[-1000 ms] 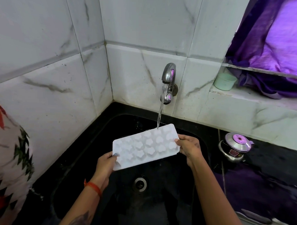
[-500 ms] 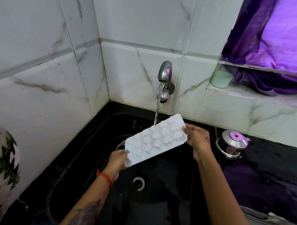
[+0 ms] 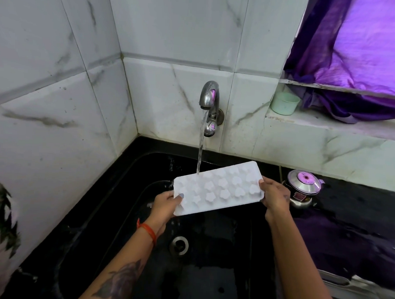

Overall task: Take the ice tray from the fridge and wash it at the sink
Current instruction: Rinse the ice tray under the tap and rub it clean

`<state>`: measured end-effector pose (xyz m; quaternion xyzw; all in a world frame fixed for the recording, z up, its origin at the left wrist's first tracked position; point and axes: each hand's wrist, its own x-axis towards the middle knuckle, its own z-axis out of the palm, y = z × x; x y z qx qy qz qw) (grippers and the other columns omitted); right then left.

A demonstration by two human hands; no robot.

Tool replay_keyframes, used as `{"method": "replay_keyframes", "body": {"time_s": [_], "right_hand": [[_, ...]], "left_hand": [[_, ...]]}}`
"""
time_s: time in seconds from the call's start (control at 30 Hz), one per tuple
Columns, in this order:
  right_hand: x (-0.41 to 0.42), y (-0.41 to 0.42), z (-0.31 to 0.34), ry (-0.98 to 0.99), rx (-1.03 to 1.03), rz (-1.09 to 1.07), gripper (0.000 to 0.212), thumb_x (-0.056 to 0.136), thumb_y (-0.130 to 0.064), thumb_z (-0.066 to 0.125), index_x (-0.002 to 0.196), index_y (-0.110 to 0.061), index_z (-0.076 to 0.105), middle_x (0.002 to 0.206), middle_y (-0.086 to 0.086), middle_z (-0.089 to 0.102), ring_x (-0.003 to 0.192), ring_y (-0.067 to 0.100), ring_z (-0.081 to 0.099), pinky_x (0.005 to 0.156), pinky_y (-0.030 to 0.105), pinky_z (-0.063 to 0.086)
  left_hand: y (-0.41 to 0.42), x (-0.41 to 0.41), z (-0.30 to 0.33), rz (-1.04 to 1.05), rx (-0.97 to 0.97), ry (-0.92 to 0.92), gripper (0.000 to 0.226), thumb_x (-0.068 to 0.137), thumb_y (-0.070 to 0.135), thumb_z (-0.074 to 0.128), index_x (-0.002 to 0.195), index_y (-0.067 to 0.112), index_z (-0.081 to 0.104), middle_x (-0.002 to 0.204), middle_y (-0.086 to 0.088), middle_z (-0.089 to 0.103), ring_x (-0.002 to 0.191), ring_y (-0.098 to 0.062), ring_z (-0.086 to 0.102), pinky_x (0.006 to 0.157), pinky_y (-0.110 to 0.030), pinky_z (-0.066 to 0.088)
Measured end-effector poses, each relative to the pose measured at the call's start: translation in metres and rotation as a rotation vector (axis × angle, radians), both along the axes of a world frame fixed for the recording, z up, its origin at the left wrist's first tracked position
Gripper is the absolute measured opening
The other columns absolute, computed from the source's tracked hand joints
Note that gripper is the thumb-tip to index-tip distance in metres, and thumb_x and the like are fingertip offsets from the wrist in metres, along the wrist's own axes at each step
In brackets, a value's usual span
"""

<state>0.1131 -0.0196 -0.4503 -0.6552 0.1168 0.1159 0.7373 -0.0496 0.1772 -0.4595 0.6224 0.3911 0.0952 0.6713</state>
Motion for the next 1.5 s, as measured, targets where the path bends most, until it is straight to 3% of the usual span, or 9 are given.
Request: {"method": "replay_keyframes", "body": {"time_s": [0.13,0.4,0.57,0.7,0.9,1.13,1.33,1.43,1.5], "right_hand": [[-0.004,0.004,-0.017,0.044,-0.065,-0.006,0.020,0.087,-0.001,0.059,0.089,-0.019,0.069,0.103,0.011,0.070,0.094,0.028,0.067,0.079,0.038,0.056],[-0.020,0.025,-0.019,0.026,-0.137,0.036,0.021,0.087,-0.002,0.060,0.087,-0.022,0.066,0.095,0.007,0.070,0.087,0.024,0.068,0.078,0.039,0.057],[-0.026,0.044,-0.008,-0.041,-0.151,0.152,0.023,0.085,-0.003,0.062,0.094,-0.023,0.068,0.092,0.002,0.071,0.087,0.021,0.069,0.081,0.042,0.058],[-0.032,0.060,-0.003,-0.060,-0.173,0.244,0.023,0.086,-0.005,0.063,0.105,-0.016,0.067,0.094,0.003,0.072,0.086,0.020,0.069,0.081,0.040,0.058],[-0.049,0.078,-0.005,-0.005,-0.198,0.414,0.022,0.087,-0.007,0.063,0.108,-0.010,0.064,0.101,0.010,0.070,0.091,0.023,0.068,0.068,0.032,0.057],[-0.060,0.086,-0.006,0.017,-0.324,0.637,0.029,0.088,-0.021,0.065,0.114,-0.016,0.055,0.112,0.005,0.064,0.098,0.021,0.064,0.069,0.032,0.056],[-0.064,0.079,-0.005,0.077,-0.401,0.675,0.038,0.093,-0.039,0.054,0.123,-0.017,0.051,0.110,0.008,0.064,0.093,0.026,0.065,0.071,0.038,0.058],[-0.065,0.071,-0.008,0.188,-0.368,0.657,0.047,0.095,-0.051,0.043,0.121,-0.013,0.052,0.110,0.010,0.064,0.092,0.027,0.065,0.071,0.039,0.057],[-0.065,0.066,-0.010,0.245,-0.322,0.634,0.057,0.094,-0.058,0.037,0.123,-0.012,0.053,0.115,0.012,0.063,0.093,0.028,0.065,0.068,0.038,0.057]], "left_hand": [[0.006,-0.005,0.002,0.050,0.022,-0.039,0.029,0.089,0.009,0.062,0.117,0.004,0.059,0.107,-0.011,0.068,0.097,-0.028,0.066,0.087,-0.042,0.054],[0.019,-0.022,0.003,0.153,-0.008,-0.144,0.045,0.086,-0.004,0.060,0.129,0.002,0.050,0.120,-0.015,0.061,0.105,-0.030,0.061,0.093,-0.049,0.050],[0.028,-0.037,-0.002,0.212,-0.075,-0.158,0.051,0.083,-0.005,0.063,0.131,0.005,0.047,0.120,-0.011,0.060,0.094,-0.022,0.061,0.063,-0.033,0.053],[0.036,-0.049,-0.004,0.290,-0.109,-0.149,0.050,0.084,0.000,0.065,0.130,0.005,0.048,0.114,-0.011,0.062,0.082,-0.016,0.062,0.058,-0.029,0.049],[0.056,-0.064,-0.003,0.433,-0.097,-0.131,0.046,0.084,0.001,0.065,0.127,0.003,0.053,0.116,-0.015,0.063,0.078,-0.019,0.061,0.061,-0.030,0.049],[0.067,-0.077,-0.003,0.514,-0.063,-0.095,0.042,0.087,0.000,0.061,0.128,0.005,0.053,0.121,-0.014,0.061,0.095,-0.027,0.059,0.083,-0.041,0.050],[0.053,-0.080,-0.008,0.459,-0.080,-0.045,0.016,0.094,0.014,0.054,0.109,0.008,0.058,0.116,-0.016,0.062,0.092,-0.031,0.060,0.078,-0.040,0.051],[0.043,-0.080,-0.009,0.410,-0.146,0.012,0.033,0.099,0.033,0.043,0.116,0.007,0.054,0.103,-0.013,0.063,0.083,-0.027,0.059,0.064,-0.034,0.048],[0.036,-0.080,-0.010,0.366,-0.202,0.064,0.046,0.101,0.044,0.032,0.120,0.008,0.053,0.103,-0.014,0.063,0.084,-0.028,0.059,0.067,-0.036,0.048]]}}
